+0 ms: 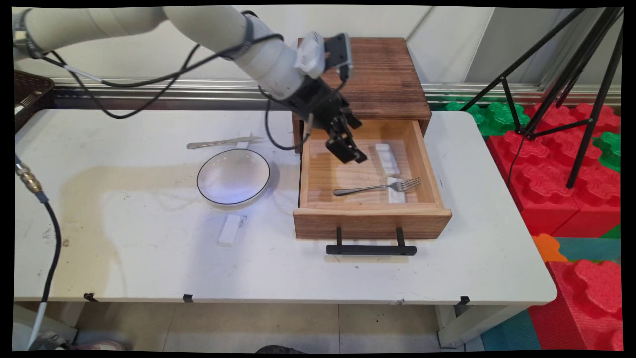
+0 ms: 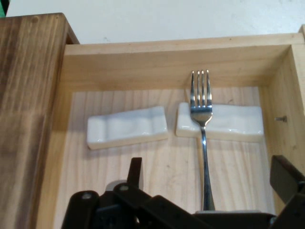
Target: Pick up the knife from the left of the white plate
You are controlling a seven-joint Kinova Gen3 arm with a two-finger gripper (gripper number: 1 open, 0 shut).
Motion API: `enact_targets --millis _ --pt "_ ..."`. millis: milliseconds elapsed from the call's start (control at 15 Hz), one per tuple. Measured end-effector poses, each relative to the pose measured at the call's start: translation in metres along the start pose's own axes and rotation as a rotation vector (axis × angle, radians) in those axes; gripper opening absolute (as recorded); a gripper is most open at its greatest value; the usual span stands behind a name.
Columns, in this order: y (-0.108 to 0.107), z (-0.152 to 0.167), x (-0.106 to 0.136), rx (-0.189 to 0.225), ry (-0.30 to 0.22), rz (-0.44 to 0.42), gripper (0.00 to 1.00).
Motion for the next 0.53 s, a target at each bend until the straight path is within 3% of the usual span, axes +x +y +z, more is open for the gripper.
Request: enact_targets --millis 533 --pt "-0.005 -0.067 -0.034 0.024 -0.018 0.032 1.00"
